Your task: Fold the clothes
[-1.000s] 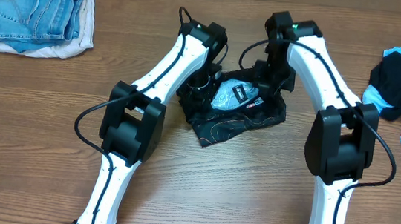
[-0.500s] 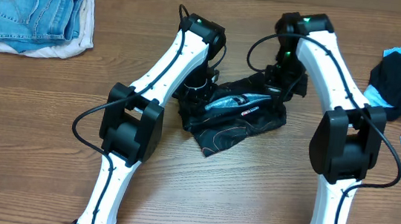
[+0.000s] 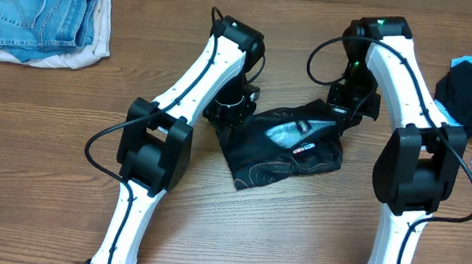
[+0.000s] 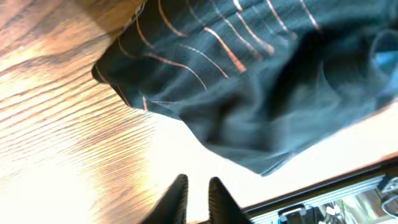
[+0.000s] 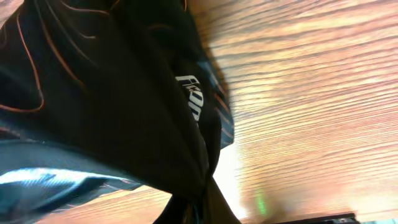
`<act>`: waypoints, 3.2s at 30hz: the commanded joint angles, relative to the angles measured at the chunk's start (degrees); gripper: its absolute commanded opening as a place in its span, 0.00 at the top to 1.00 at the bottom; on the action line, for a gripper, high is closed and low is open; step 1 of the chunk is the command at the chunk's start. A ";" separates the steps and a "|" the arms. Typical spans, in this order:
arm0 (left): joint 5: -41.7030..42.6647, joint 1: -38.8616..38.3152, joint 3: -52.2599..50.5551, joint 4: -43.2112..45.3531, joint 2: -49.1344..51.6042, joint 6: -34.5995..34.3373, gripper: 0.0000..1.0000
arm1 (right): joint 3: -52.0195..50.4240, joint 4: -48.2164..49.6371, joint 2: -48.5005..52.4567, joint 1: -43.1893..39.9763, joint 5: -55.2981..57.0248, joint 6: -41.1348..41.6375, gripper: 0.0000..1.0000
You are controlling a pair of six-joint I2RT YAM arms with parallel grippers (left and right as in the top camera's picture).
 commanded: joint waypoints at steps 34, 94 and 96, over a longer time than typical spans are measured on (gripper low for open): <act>5.95 -8.85 0.68 15.76 -0.04 -2.29 0.50 | 0.81 6.01 -0.72 -4.24 2.95 -2.95 0.05; 2.01 -12.28 -1.16 -0.24 -3.65 -7.26 0.96 | 0.81 9.64 -0.70 -11.13 -0.39 -3.02 0.12; 2.05 -12.28 -2.86 -0.24 -4.37 -7.26 0.93 | 0.81 9.88 -0.70 -11.32 -0.39 -3.02 0.12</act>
